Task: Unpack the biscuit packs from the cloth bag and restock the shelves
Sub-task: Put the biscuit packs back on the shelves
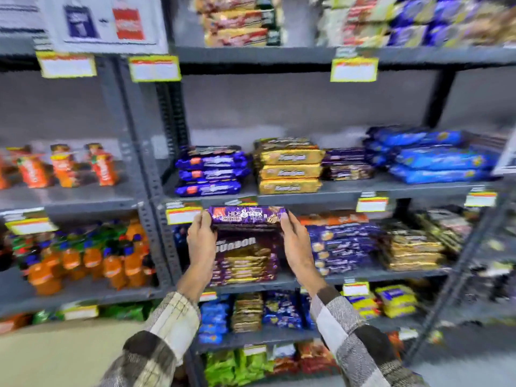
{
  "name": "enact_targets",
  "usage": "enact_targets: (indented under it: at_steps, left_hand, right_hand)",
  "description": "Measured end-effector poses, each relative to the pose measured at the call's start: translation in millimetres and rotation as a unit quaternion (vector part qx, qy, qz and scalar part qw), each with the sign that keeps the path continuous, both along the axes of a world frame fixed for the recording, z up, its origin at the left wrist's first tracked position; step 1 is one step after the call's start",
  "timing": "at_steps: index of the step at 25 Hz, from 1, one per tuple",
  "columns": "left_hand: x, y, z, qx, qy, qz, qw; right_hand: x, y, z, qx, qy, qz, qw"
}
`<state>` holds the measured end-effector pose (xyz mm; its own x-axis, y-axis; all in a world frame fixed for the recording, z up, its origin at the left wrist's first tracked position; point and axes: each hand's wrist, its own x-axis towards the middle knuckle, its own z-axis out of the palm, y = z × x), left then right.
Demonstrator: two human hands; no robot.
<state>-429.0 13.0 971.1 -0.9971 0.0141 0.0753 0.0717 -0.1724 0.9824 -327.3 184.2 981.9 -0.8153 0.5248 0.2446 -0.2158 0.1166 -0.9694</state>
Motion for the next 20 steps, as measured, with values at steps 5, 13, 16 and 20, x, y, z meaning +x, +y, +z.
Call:
enact_targets:
  at_steps: [5, 13, 16, 20]
  left_hand:
    - [27, 135, 30, 0.016, 0.019, -0.087, 0.996]
    - [16, 269, 54, 0.002, 0.045, -0.172, 0.984]
    - [-12, 306, 57, 0.009, 0.055, -0.188, 0.981]
    - [-46, 343, 62, -0.017, 0.121, -0.226, 0.967]
  right_hand:
    - [43, 116, 15, -0.019, 0.023, -0.083, 0.996]
    - [47, 243, 41, 0.000, 0.047, -0.136, 0.990]
    - [23, 285, 40, -0.004, 0.075, -0.111, 0.991]
    - [-2, 343, 39, 0.018, 0.076, -0.089, 0.993]
